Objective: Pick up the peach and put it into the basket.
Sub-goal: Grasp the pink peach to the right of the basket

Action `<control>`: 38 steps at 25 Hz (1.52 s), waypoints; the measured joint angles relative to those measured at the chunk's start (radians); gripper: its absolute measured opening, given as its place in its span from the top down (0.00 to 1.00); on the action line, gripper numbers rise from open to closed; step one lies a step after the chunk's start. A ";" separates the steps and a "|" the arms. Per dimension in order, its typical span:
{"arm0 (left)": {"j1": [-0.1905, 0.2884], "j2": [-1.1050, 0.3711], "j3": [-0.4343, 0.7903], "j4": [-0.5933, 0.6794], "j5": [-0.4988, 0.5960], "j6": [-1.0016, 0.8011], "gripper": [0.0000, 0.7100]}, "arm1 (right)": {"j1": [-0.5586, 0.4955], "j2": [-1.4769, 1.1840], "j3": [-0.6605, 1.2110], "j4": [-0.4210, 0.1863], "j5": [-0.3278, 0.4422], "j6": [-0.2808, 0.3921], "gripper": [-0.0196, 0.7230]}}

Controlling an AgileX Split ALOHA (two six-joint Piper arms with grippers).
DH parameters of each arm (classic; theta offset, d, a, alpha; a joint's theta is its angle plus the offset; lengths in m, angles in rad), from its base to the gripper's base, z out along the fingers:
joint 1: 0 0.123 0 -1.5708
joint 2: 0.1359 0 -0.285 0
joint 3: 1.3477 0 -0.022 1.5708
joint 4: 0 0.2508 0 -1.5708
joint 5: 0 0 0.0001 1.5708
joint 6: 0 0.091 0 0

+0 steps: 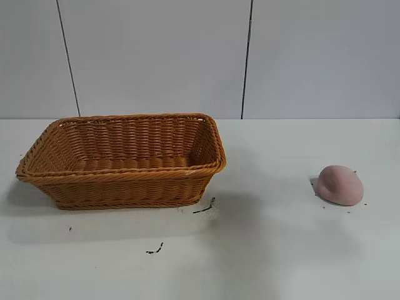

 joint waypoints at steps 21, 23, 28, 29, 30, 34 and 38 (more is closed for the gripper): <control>0.000 0.000 0.000 0.000 0.000 0.000 0.02 | 0.089 0.557 -0.108 -0.021 -0.213 0.001 0.04; 0.000 0.000 0.000 0.000 0.000 0.000 0.02 | 0.089 0.574 -0.109 -0.023 -0.228 0.001 0.04; 0.000 0.000 0.000 0.000 0.000 0.000 0.02 | 0.089 0.584 -0.109 -0.023 -0.236 0.001 0.04; 0.000 0.000 0.000 0.000 0.000 0.000 0.02 | 0.089 0.584 -0.109 -0.023 -0.236 0.001 0.06; 0.000 0.000 0.000 0.000 0.000 0.000 0.02 | 0.089 0.586 -0.109 -0.023 -0.232 0.001 0.17; 0.000 0.000 0.000 0.000 0.000 0.000 0.02 | 0.089 0.588 -0.109 -0.024 -0.202 0.001 0.72; 0.000 0.000 0.000 0.000 0.000 0.000 0.02 | 0.089 0.557 -0.116 -0.048 -0.182 0.001 0.99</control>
